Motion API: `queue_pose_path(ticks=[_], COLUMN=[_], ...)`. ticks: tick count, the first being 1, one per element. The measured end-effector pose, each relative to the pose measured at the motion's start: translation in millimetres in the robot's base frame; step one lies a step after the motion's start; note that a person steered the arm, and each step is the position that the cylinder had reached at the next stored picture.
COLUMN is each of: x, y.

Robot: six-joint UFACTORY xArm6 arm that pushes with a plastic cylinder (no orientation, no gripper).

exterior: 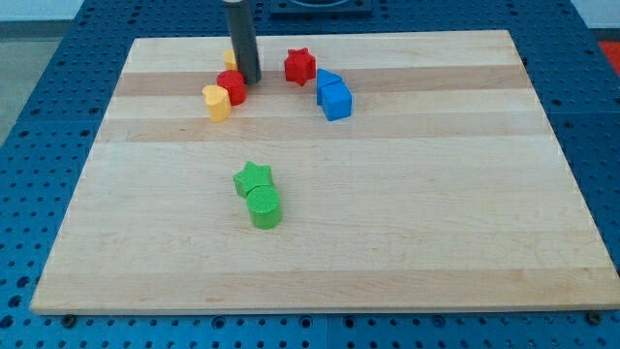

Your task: Push the red circle away from the yellow blocks

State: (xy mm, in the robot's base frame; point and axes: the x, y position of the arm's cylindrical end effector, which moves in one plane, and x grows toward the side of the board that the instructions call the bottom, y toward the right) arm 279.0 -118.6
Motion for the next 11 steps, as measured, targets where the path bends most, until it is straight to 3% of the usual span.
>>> queue_pose_path(ticks=[2,3,4,5,6,8,9,10,11], x=[-19.7,-22.1,-68.0,-82.2,-72.4,-52.0,15.4,39.1,25.3], y=[-8.9,37.7,31.3,-11.5,-65.0,-66.5,-63.2,-63.2,-63.2])
